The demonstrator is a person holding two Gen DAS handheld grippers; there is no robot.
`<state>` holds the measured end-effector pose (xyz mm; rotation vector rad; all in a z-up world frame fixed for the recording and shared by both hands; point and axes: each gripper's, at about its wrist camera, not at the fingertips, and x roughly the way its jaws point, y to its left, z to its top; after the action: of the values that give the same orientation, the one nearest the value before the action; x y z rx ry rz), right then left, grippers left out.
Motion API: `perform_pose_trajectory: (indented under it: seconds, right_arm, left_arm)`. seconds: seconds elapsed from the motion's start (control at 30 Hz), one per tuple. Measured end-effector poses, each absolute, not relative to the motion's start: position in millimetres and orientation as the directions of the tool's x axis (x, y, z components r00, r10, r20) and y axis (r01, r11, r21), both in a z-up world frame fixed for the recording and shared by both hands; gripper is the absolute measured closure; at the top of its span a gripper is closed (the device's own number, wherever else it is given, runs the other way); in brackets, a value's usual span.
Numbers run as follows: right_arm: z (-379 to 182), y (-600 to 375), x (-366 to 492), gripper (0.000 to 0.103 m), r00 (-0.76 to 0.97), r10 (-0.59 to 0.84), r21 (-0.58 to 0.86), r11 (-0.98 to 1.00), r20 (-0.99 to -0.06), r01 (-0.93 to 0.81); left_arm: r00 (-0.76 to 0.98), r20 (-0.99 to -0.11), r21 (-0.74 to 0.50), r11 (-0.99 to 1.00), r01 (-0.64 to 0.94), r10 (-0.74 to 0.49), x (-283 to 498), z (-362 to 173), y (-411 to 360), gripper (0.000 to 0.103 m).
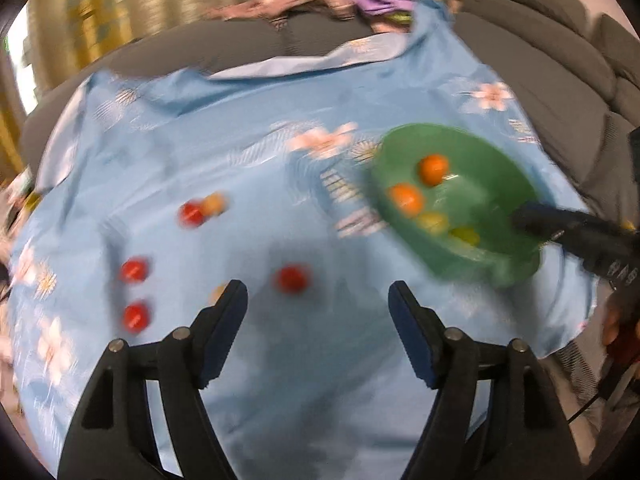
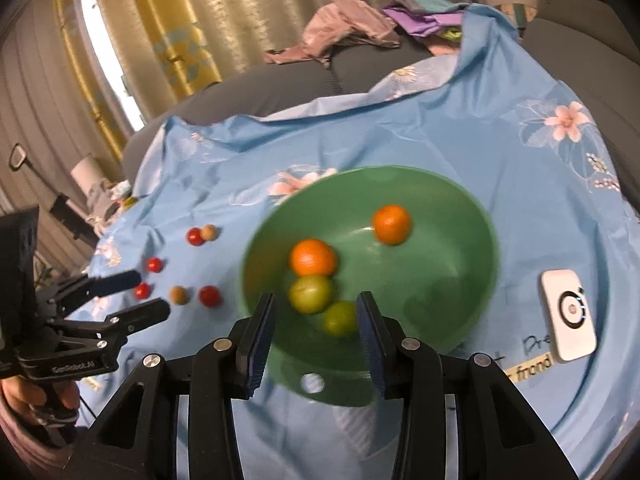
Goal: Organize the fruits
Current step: 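Drop the lime into the bowl with the right gripper while the left gripper drops the lemon, then grasp a small yellow fruit with the right gripper while the left gripper grasps another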
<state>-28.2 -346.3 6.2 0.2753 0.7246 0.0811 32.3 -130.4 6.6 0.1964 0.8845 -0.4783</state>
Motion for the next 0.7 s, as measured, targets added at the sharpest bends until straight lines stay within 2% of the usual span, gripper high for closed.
perform_pose_trajectory:
  seconds: [0.3, 0.7]
  right_arm:
    - [7.4, -293.9, -20.2, 0.061, 0.712, 0.278, 0.269, 0.954, -0.644, -0.129]
    - [5.9, -235.3, -12.3, 0.061, 0.646, 0.35, 0.235, 0.936, -0.679, -0.26]
  left_arm:
    - [0.545, -0.817, -0.054, 0.966, 0.254, -0.189, 17.2, -13.6, -39.1, 0.028]
    - [0.583, -0.793, -0.043, 0.971, 0.237, -0.177, -0.6, -8.2, -21.9, 0.027]
